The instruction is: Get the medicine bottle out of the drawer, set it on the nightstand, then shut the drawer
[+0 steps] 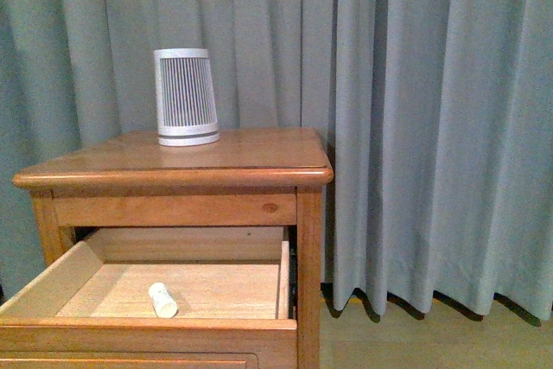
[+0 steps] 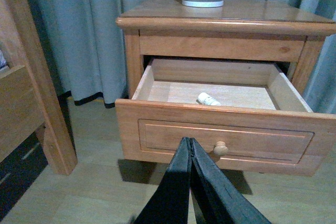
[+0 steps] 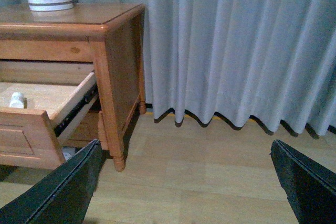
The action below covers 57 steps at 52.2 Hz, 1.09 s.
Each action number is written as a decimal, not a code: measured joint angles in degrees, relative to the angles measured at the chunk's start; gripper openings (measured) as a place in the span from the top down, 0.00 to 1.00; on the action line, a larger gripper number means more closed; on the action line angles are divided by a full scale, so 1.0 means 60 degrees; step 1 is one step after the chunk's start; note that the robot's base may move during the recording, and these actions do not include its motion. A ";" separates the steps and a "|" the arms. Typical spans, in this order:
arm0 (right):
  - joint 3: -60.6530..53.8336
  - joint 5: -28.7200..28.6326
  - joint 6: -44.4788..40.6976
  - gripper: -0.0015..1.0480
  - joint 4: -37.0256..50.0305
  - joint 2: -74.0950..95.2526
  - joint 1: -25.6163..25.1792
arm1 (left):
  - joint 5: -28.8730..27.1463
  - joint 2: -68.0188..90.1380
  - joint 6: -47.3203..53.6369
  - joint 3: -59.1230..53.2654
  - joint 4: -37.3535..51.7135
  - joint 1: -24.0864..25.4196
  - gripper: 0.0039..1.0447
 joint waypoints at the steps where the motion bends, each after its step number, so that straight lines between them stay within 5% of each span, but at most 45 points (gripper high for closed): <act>1: 0.0000 -0.0004 0.0000 0.07 0.0000 0.0000 0.0000 | 0.0000 0.0000 0.0000 0.0000 0.0000 0.0000 0.97; 4: 0.0000 -0.0004 0.0000 0.07 0.0000 0.0000 0.0000 | -0.0004 0.0000 -0.0022 0.0000 0.0000 0.0000 0.94; 13: 0.0000 -0.0004 0.0000 0.07 0.0000 0.0000 0.0000 | 0.0000 0.0000 -0.0022 0.0000 0.0000 0.0000 0.58; 30: 0.0000 0.0029 0.0000 0.07 0.0000 0.0000 0.0000 | 0.0007 -0.0004 -0.0018 0.0000 -0.0011 0.0000 0.06; 54: 0.0000 -0.0036 0.0000 0.07 0.0007 0.0007 -0.0007 | -0.0047 -0.0025 -0.0025 0.0000 -0.0044 0.0000 0.06; 57: 0.0102 0.1209 0.0029 0.07 -0.0131 0.0437 0.0375 | -0.0029 -0.0025 -0.0025 0.0000 -0.0044 0.0000 0.06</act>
